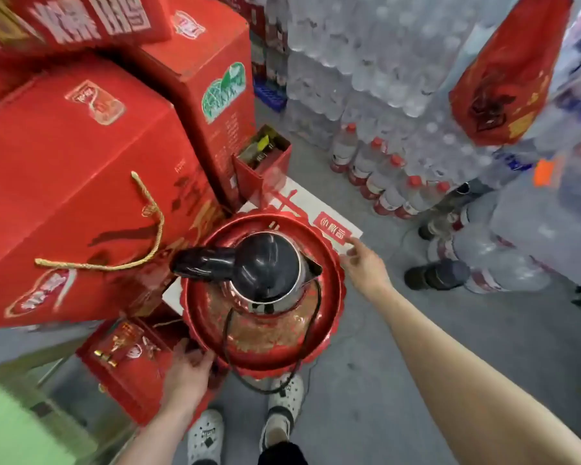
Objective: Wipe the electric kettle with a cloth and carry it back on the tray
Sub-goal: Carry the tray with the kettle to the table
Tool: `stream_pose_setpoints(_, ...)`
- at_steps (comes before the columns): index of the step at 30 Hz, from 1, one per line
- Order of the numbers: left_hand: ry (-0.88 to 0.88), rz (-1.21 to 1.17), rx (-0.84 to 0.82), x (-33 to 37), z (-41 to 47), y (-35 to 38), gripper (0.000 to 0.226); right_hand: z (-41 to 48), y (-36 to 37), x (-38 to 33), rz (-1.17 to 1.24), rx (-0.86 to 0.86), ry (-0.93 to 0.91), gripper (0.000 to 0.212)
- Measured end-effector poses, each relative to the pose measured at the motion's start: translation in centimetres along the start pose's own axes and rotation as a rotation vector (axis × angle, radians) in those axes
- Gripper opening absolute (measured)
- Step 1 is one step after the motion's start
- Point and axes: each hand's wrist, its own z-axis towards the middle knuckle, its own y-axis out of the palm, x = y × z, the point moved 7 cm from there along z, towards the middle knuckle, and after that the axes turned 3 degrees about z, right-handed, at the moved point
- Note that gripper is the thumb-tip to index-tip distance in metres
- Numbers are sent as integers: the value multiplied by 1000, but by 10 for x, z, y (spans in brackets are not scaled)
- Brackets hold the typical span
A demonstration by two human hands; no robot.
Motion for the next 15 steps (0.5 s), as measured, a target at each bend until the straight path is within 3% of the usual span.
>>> stream_pose_setpoints(3, -39, -205, 24, -7, 11, 14, 54, 34, 13, -18, -65, -78, -73, 46)
stream_pose_setpoints(8, -110, -419, -15, -16, 26, 28, 66, 59, 31, -32, -141, -210, -105, 47)
stream_pose_setpoints(12, -62, -308, 51, -14, 29, 20, 69, 60, 39, -23, -171, -264, -53, 49)
stream_pose_setpoints(15, -48, -253, 41, -15, 32, 5, 72, 46, 38, -7, -48, -288, 57, 45)
